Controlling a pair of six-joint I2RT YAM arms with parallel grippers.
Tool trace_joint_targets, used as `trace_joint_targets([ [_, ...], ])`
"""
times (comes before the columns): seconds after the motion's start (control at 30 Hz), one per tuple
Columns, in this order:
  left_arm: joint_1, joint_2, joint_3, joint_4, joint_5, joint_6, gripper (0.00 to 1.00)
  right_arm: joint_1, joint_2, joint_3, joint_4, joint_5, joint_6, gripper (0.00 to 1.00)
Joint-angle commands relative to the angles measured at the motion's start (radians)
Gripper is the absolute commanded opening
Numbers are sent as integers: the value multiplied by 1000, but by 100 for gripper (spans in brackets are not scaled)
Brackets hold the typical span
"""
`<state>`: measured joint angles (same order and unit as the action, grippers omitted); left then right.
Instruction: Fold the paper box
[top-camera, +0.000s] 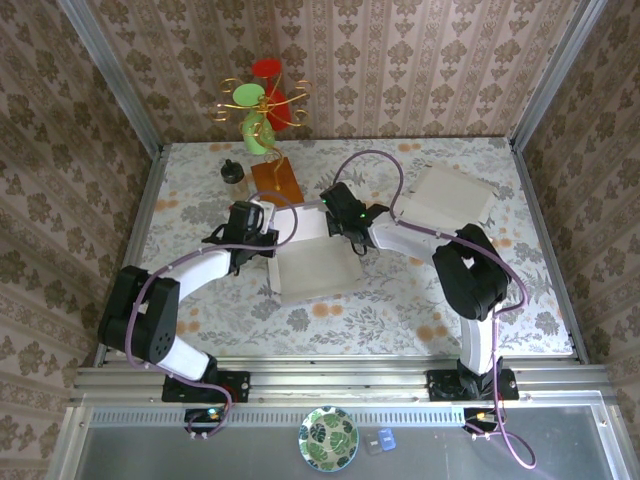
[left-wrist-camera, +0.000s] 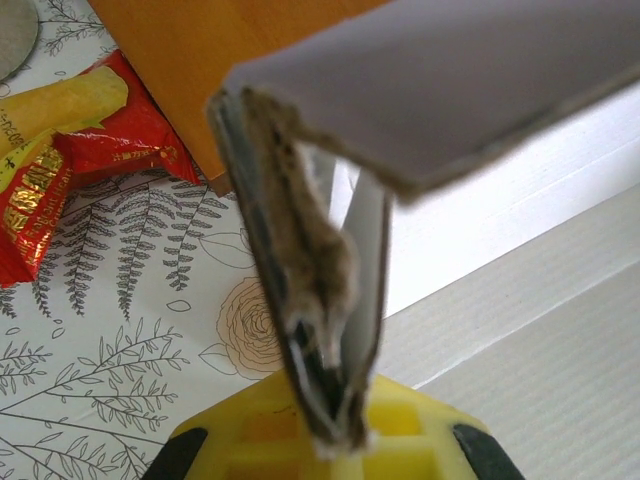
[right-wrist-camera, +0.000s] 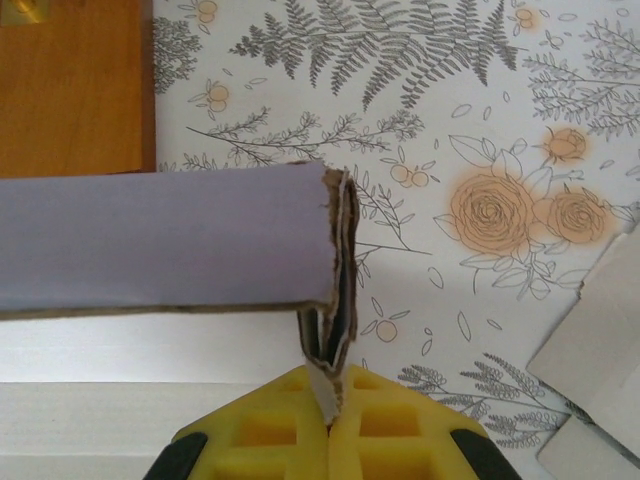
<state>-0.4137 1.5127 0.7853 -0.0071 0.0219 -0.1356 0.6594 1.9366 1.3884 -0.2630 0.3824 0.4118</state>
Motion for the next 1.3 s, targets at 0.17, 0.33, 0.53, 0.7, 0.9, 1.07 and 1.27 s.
trace_joint_targets([
  [0.17, -19, 51, 158, -295, -4, -115, 0, 7, 38, 159, -402, 40, 150, 0],
  [0.33, -28, 90, 301, -547, 28, -192, 0, 5, 41, 219, -585, -36, 199, 0],
  [0.53, -37, 160, 426, -811, 58, -263, 0, 3, 33, 231, -718, -138, 223, 0],
  [0.7, -116, 207, 444, -879, 34, -301, 0, 1, -2, 125, -646, -160, 241, 0],
  [0.9, -147, 225, 437, -862, -2, -316, 0, -1, -10, 35, -539, -184, 226, 7],
  [1.07, -154, 230, 448, -866, -19, -311, 0, -1, -6, 8, -497, -191, 217, 17],
  [1.27, -165, 229, 453, -863, -34, -314, 0, -1, 3, 11, -488, -177, 200, 18],
])
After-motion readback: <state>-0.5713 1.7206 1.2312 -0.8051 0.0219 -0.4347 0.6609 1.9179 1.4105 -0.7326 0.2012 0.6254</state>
